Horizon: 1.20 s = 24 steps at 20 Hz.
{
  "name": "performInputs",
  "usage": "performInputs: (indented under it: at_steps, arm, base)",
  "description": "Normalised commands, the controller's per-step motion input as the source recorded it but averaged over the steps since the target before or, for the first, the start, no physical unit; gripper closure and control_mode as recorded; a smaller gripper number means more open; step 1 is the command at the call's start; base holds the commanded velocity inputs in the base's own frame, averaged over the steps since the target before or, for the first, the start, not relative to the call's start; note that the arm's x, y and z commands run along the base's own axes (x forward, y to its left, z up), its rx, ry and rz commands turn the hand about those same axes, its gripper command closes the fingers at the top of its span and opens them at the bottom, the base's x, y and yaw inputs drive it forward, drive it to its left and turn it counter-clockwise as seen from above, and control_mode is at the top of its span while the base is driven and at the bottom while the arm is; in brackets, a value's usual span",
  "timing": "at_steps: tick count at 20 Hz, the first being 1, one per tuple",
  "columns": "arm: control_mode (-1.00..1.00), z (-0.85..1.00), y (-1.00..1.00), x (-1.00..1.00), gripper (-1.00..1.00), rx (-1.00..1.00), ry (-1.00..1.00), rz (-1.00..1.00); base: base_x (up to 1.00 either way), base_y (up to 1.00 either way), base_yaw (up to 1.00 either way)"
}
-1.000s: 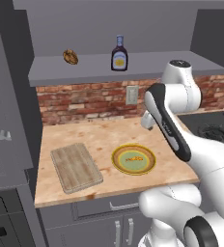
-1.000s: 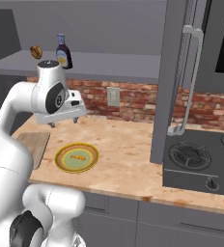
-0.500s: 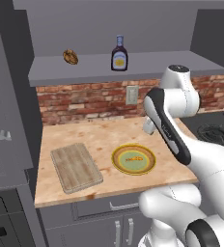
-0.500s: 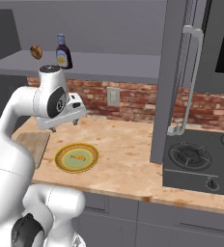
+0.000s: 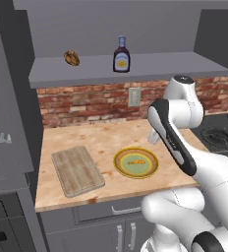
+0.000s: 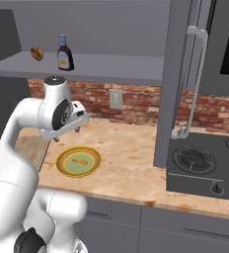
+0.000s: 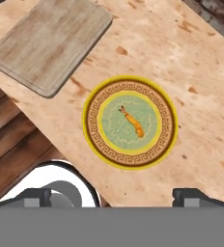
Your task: Pick the shrimp from the plate and place it on the cutting board. Then pick the condiment bottle from the cabinet and place it next to the cutting board.
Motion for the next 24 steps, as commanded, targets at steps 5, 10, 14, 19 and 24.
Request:
performInputs:
  at_steps: [5,10,14,19,24]
  arm:
    - [-1.0,-0.32,0.0,0.0,-1.0,0.0,-0.05,0.11]
    - [-1.0,-0.22,0.0,0.01,-1.0,0.0,-0.06,0.06]
    - [-1.0,-0.16,0.0,0.08,-1.0,0.0,-0.06,0.03]
    - [-1.0,-0.23,0.0,0.16,-1.0,0.0,-0.01,0.03]
    - [-1.0,-0.32,0.0,0.19,-1.0,0.0,0.0,0.04]
  base:
    - [0.0,0.0,0.0]
    - [0.0,0.0,0.0]
    - [0.0,0.0,0.0]
    - [0.0,0.0,0.0]
    - [0.0,0.0,0.0]
